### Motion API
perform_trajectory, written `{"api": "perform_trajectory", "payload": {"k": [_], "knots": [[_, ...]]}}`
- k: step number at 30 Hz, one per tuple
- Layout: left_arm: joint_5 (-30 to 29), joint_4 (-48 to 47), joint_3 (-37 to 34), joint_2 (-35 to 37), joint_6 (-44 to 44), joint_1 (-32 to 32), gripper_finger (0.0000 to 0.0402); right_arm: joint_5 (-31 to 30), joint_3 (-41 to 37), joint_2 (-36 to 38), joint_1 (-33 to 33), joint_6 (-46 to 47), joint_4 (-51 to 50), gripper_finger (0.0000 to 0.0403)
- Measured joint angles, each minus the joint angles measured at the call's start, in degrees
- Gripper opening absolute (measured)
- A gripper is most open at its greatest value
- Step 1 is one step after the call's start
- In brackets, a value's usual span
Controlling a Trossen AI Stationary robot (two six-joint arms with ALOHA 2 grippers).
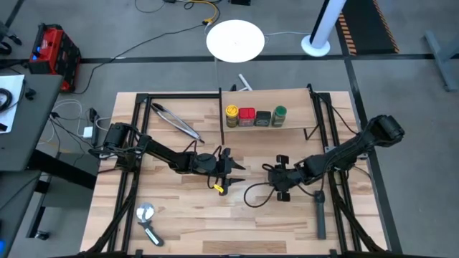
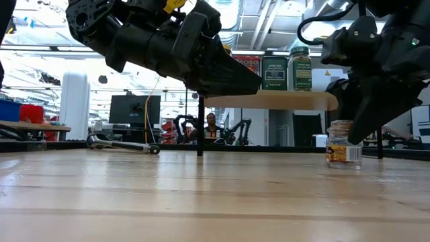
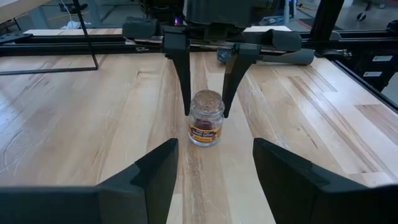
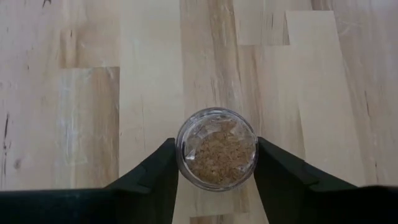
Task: Shelf spices
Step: Put the brown seasoning bottle on the shelf
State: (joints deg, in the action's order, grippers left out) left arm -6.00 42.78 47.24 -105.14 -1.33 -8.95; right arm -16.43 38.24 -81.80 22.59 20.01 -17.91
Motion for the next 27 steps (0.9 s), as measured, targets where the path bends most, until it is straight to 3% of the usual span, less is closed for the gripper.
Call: {"api": "perform_trajectory", "payload": {"k": [12,27], "knots": [[0.00,0.10,0.00,0.00,-0.01,0.00,0.0201,0.29,0.67,1.89,-0.68,0.02,-3.17,0.0177],[0.00,0.33,0.00,0.02,-0.49,-0.02,0.0201,1.64,11.94,21.48,-7.11,0.63,-30.20,0.0177]]}}
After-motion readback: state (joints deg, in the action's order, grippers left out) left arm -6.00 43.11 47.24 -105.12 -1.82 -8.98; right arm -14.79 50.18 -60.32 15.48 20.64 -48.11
